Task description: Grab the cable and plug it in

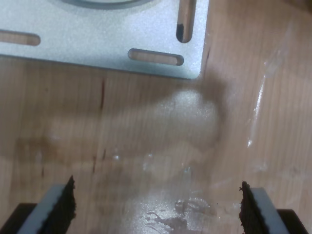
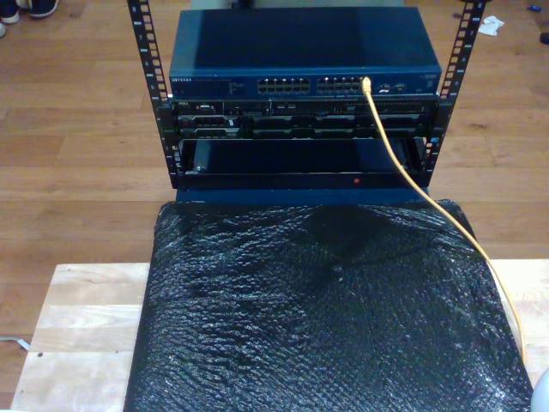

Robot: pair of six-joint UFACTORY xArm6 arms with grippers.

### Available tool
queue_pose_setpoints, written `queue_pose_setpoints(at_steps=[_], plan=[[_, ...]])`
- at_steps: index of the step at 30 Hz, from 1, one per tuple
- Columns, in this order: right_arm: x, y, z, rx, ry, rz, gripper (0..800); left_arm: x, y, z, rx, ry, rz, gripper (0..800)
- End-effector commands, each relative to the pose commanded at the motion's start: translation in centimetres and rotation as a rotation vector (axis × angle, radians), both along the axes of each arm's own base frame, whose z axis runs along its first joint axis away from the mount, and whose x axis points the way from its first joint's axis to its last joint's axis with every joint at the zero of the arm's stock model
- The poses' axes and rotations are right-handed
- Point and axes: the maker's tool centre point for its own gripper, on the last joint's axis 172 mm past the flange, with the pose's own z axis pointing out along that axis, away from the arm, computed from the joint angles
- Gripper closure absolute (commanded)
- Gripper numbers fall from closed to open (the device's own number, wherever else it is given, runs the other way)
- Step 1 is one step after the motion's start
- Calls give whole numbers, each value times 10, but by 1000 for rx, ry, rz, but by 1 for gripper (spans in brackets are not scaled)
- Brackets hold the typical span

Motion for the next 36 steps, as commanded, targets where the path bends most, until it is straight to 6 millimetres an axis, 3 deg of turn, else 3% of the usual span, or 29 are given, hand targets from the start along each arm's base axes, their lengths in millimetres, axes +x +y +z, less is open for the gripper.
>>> queue_pose_setpoints(at_steps=[36], plan=[[-1,-2,-1,-9,1,-3,2,0,0,0,0,0,0,0]])
